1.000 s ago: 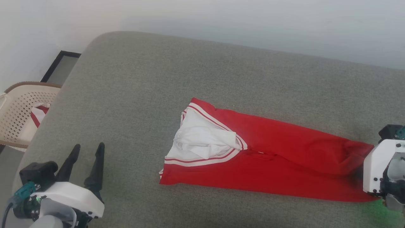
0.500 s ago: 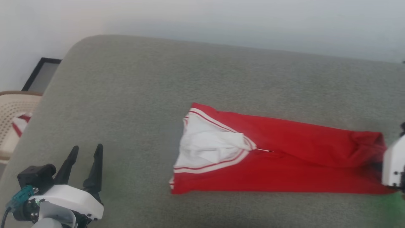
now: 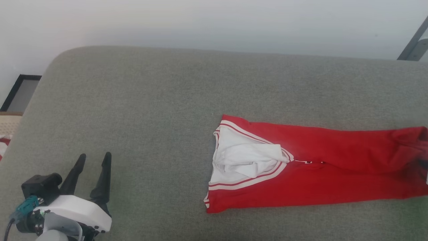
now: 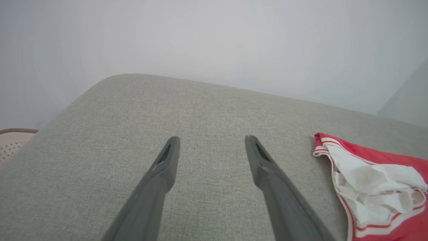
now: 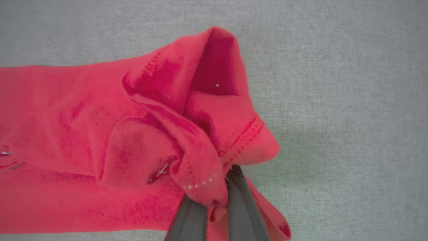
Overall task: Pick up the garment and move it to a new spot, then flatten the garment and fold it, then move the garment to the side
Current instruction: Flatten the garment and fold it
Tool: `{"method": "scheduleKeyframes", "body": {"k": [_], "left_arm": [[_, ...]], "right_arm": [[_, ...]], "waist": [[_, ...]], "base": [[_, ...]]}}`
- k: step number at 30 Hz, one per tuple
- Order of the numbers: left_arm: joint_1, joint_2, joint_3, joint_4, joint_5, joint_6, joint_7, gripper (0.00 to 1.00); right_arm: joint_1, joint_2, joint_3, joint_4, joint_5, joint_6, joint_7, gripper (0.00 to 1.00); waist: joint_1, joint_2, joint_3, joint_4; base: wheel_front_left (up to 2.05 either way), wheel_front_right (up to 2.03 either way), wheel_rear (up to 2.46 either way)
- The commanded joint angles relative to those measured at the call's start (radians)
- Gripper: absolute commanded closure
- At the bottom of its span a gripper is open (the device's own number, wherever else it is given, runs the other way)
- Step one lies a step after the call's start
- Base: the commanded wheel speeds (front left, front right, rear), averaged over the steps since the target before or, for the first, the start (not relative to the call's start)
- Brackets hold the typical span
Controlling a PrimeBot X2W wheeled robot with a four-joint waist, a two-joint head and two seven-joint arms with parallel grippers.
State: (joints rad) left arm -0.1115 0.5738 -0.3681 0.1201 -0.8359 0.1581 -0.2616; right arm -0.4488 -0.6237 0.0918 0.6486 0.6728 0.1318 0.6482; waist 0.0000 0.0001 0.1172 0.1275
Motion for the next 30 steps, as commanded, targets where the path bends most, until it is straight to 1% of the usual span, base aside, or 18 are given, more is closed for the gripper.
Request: {"method": "scheduleKeyframes", "body": {"k": [1,4,10,13,17,19,20,24,25,26,30], "left_arm": [[-0.003,-0.001,0.003,0.003,0.005,-0.004,-0.004,0.00],[0.003,0.001,0.001,0.003,0.005,-0.005,-0.004,0.00],[0.014,0.003,-0.004,-0.008,-0.002,-0.006,0.004,0.00],[0.009,0.003,-0.013,-0.012,0.002,-0.009,0.012,0.00],[-0.012,0.002,-0.028,-0.010,0.011,-0.013,0.027,0.00],[-0.021,0.000,-0.036,-0.007,0.014,-0.016,0.033,0.00],[-0.021,0.000,-0.036,-0.007,0.014,-0.016,0.033,0.00],[-0.041,-0.007,-0.055,0.004,0.012,-0.027,0.052,0.00],[-0.045,-0.010,-0.060,0.007,0.012,-0.031,0.054,0.00],[-0.059,-0.017,-0.069,0.013,0.016,-0.033,0.060,0.00],[-0.082,-0.032,-0.086,0.028,0.016,-0.044,0.071,0.00]], "right_arm": [[0.010,0.002,0.010,-0.029,0.022,-0.002,-0.001,1.00],[0.033,-0.003,0.041,-0.099,0.045,-0.002,0.000,1.00],[0.071,0.032,0.093,-0.271,0.085,-0.002,0.022,1.00],[0.083,0.057,0.123,-0.345,0.084,-0.002,0.038,1.00],[0.075,0.106,0.172,-0.405,0.073,-0.002,0.054,1.00],[0.061,0.138,0.199,-0.411,0.071,-0.002,0.057,1.00],[0.061,0.138,0.199,-0.411,0.071,-0.002,0.057,1.00],[0.034,0.207,0.259,-0.395,0.056,-0.002,0.045,1.00],[0.025,0.223,0.274,-0.386,0.050,-0.002,0.041,1.00],[0.005,0.259,0.299,-0.358,0.041,-0.002,0.024,1.00],[-0.034,0.312,0.345,-0.291,0.019,-0.002,-0.004,1.00]], "waist": [[0.0000,-0.0001,-0.008,-0.006],[0.0000,-0.0001,-0.020,-0.009],[0.0000,-0.0001,-0.044,0.004],[0.0000,-0.0001,-0.055,0.025],[0.0000,-0.0001,-0.069,0.060],[0.0000,-0.0001,-0.078,0.079],[0.0000,-0.0001,-0.078,0.079],[0.0000,-0.0001,-0.093,0.118],[0.0000,-0.0001,-0.096,0.127],[0.0000,-0.0001,-0.101,0.145],[0.0000,-0.0001,-0.105,0.179]], "base": [[0.00,0.00,0.00],[0.00,0.00,0.00],[0.00,0.00,0.00],[0.00,0.00,0.00],[0.00,0.00,0.00],[0.00,0.00,0.00],[0.00,0.00,0.00],[0.00,0.00,0.00],[0.00,0.00,0.00],[0.00,0.00,0.00],[0.00,0.00,0.00]]}}
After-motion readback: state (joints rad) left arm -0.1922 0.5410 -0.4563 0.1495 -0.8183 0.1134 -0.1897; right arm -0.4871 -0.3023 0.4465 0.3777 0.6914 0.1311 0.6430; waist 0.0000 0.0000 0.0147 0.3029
